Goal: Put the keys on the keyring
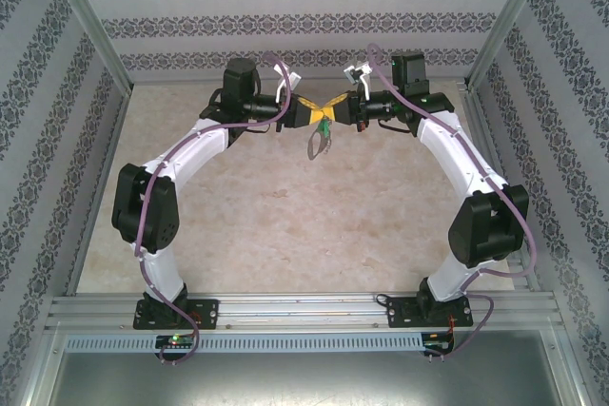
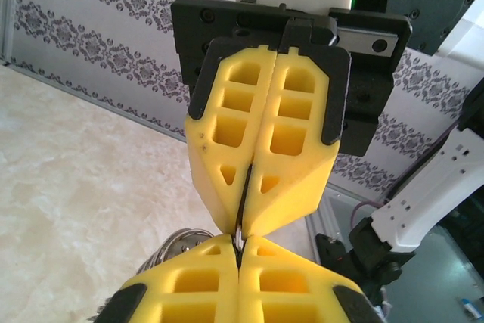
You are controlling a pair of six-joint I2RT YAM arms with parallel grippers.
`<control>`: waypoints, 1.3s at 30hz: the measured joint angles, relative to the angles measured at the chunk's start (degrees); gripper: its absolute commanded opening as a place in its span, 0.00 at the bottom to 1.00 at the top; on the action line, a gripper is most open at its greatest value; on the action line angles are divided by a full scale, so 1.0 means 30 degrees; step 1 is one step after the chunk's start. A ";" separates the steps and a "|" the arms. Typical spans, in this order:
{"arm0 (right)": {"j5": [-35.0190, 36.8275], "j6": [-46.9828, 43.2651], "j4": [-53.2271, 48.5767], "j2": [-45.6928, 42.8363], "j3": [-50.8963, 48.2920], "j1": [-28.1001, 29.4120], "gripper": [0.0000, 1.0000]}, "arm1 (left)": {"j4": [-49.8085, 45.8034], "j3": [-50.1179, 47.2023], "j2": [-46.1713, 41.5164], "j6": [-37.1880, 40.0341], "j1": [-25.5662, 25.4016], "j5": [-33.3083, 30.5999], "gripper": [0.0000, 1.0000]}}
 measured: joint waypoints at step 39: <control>0.1421 1.3187 1.8425 -0.3497 -1.0331 -0.0386 0.41 | 0.6557 -0.3315 -0.1260 -0.2572 -0.0364 -0.2616 0.00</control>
